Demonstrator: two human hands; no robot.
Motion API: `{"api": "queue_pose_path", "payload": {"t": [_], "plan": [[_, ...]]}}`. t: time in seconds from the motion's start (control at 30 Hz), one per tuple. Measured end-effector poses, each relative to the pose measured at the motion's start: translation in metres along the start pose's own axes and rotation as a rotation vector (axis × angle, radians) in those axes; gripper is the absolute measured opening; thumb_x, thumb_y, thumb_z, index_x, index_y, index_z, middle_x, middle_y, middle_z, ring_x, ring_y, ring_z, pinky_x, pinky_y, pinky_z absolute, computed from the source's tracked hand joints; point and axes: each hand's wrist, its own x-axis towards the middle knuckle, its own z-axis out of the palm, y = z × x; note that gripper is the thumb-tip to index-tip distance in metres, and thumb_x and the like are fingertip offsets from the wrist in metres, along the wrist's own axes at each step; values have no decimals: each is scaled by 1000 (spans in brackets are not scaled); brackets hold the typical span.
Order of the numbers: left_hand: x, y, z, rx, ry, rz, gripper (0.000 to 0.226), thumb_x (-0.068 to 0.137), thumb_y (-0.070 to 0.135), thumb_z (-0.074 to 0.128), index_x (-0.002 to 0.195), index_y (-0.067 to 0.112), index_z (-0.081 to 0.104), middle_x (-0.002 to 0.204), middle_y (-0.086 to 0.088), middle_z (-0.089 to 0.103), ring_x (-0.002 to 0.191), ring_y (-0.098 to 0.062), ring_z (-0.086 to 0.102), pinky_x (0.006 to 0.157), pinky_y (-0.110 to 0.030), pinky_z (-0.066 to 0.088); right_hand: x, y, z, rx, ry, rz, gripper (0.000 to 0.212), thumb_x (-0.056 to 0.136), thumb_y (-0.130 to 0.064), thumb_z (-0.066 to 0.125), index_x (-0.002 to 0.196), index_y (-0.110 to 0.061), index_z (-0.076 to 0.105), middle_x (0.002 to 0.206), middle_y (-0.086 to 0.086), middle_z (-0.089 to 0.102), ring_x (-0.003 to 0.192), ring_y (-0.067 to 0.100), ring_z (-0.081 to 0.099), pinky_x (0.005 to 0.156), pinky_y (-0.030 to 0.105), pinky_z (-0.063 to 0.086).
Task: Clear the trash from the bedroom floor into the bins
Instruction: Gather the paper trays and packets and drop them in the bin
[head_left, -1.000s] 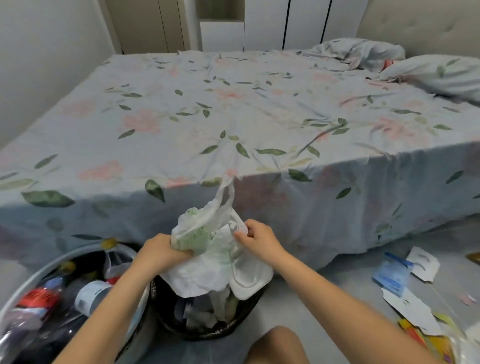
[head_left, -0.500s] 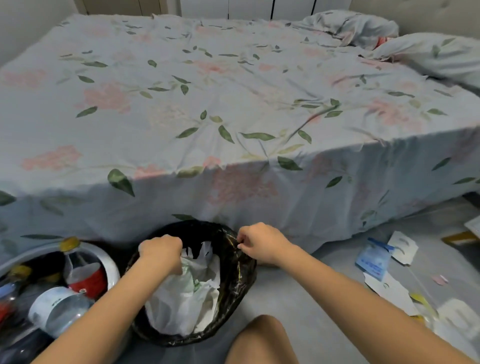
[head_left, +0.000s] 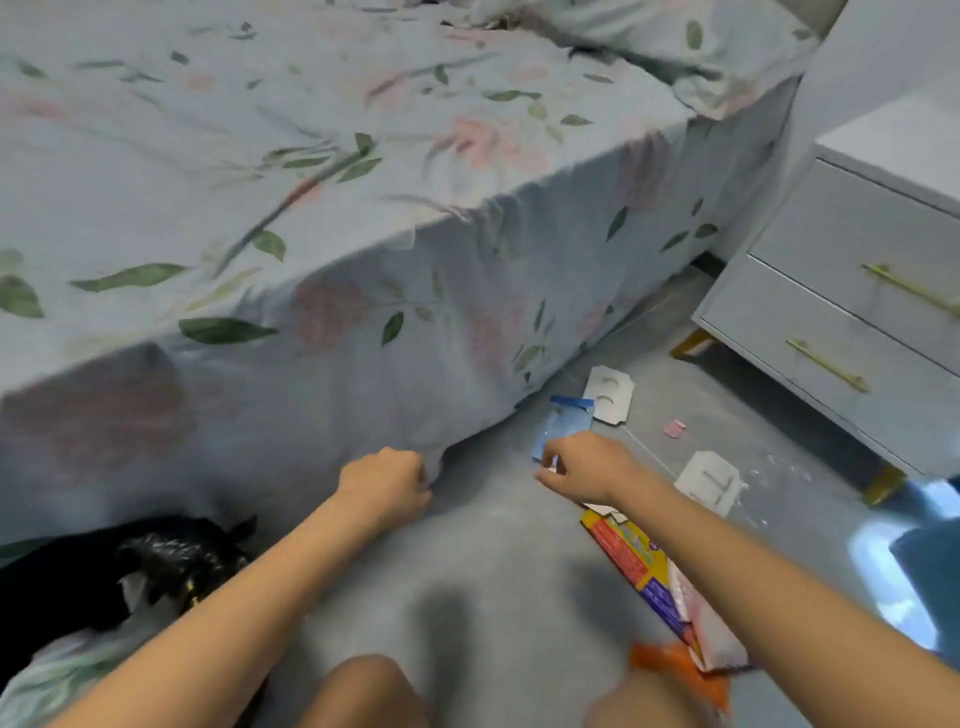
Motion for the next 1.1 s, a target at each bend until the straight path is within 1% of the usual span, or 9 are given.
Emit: {"api": "queue_pose_path", "payload": {"t": [0.1, 0.23, 0.3, 0.4, 0.6, 0.77, 0.9, 1.0, 1.1], "plan": [[48, 54, 38, 53, -43, 93, 31, 87, 43, 52, 110, 23, 59, 122, -2, 59, 113, -26, 58, 87, -36, 48, -10, 77, 30, 18, -66, 130, 44, 89, -53, 49, 125, -29, 55, 119, 2, 65, 114, 25, 56, 85, 35, 47], [103, 106, 91, 44, -111, 132, 50, 88, 49, 53, 130, 23, 48, 134, -1, 51, 125, -22, 48, 96, -37, 46, -18, 151, 79, 78, -129, 281, 58, 85, -56, 54, 136, -29, 46, 136, 0, 54, 127, 25, 46, 96, 38, 46], [130, 127, 110, -31, -79, 105, 60, 86, 51, 54, 135, 19, 40, 135, -2, 49, 125, -23, 48, 96, -38, 47, -15, 176, 104, 126, -120, 341, 61, 84, -57, 55, 138, -30, 44, 138, 0, 51, 128, 25, 43, 98, 38, 44], [181, 152, 124, -161, 23, 42, 57, 85, 52, 55, 128, 15, 43, 130, -3, 50, 120, -23, 50, 90, -37, 47, 6, 202, 136, 231, -56, 408, 59, 84, -55, 57, 137, -31, 44, 136, 0, 52, 126, 24, 44, 97, 36, 44], [266, 193, 137, -16, 139, 106, 63, 84, 58, 55, 123, 10, 45, 124, -10, 51, 116, -27, 52, 91, -39, 45, 84, 217, 163, 305, 87, 381, 71, 81, -57, 61, 138, -20, 43, 136, 4, 49, 128, 26, 39, 103, 36, 39], [288, 221, 151, -212, 23, -128, 89, 74, 66, 63, 132, 3, 40, 132, -16, 47, 123, -30, 47, 98, -38, 43, 122, 198, 167, 272, -15, 387, 78, 73, -64, 64, 132, -17, 45, 128, 7, 48, 121, 27, 43, 97, 40, 40], [301, 230, 158, -322, -32, -261, 101, 59, 52, 85, 132, 2, 35, 132, -17, 44, 121, -31, 49, 98, -38, 45, 129, 196, 170, 284, -67, 405, 69, 72, -51, 74, 121, -14, 43, 119, 11, 50, 111, 30, 51, 87, 38, 44], [307, 229, 161, -507, -113, -301, 90, 52, 40, 92, 120, 7, 42, 124, -14, 53, 110, -29, 57, 84, -37, 51, 126, 196, 174, 401, -124, 440, 67, 70, -45, 79, 117, -11, 45, 117, 12, 51, 107, 30, 55, 86, 37, 46], [310, 221, 165, -598, -193, -314, 57, 55, 36, 91, 91, 14, 53, 103, -8, 67, 79, -22, 59, 48, -27, 44, 125, 194, 176, 446, -184, 439, 64, 71, -45, 78, 118, -10, 54, 121, 12, 52, 111, 28, 54, 89, 34, 47]]}}
